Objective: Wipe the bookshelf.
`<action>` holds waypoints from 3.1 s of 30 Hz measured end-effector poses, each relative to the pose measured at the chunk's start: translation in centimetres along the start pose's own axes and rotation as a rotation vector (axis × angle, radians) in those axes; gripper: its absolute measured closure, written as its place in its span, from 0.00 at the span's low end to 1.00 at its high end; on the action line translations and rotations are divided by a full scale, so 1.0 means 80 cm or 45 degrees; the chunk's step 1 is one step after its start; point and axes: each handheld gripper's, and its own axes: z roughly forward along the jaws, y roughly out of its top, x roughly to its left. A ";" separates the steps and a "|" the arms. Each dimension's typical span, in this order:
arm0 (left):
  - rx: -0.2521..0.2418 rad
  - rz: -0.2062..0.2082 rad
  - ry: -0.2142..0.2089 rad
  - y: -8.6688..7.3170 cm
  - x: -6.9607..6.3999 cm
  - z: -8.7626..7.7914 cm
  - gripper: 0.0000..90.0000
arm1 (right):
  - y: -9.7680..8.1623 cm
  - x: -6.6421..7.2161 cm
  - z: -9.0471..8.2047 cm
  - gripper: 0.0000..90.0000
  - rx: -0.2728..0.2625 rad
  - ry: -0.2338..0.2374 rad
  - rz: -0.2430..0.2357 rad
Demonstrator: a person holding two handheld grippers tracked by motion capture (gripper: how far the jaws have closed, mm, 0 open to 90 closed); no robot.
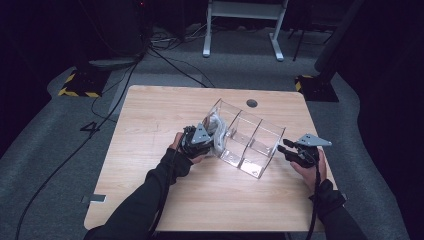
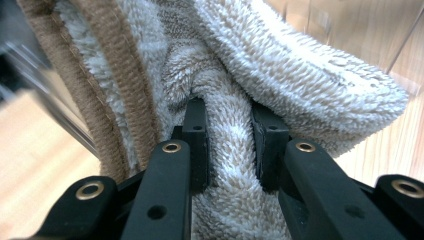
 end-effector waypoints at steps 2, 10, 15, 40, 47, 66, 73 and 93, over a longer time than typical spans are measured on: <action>-0.055 0.006 0.018 0.012 0.004 -0.007 0.82 | 0.000 0.000 0.000 0.68 -0.005 0.002 0.003; -0.105 -0.048 -0.027 0.026 0.014 -0.001 0.82 | 0.003 0.005 -0.004 0.66 -0.017 0.032 -0.012; -0.047 -0.047 -0.032 0.012 0.015 0.005 0.82 | 0.008 0.015 -0.020 0.63 -0.034 0.085 -0.020; 0.182 -0.009 -0.035 -0.029 0.010 0.055 0.82 | 0.030 0.081 -0.067 0.44 -0.159 0.265 -0.125; 0.183 -0.018 -0.047 -0.033 0.007 0.057 0.82 | 0.027 0.085 -0.053 0.40 -0.105 0.263 -0.109; -0.044 -0.018 0.043 0.019 0.012 0.023 0.82 | 0.031 0.084 -0.051 0.52 -0.091 0.249 -0.134; -0.100 0.009 0.082 0.055 0.012 0.023 0.80 | 0.029 0.079 -0.054 0.52 -0.095 0.282 -0.150; 0.043 0.106 0.008 0.036 0.003 0.027 0.84 | 0.024 0.074 -0.060 0.52 -0.105 0.345 -0.171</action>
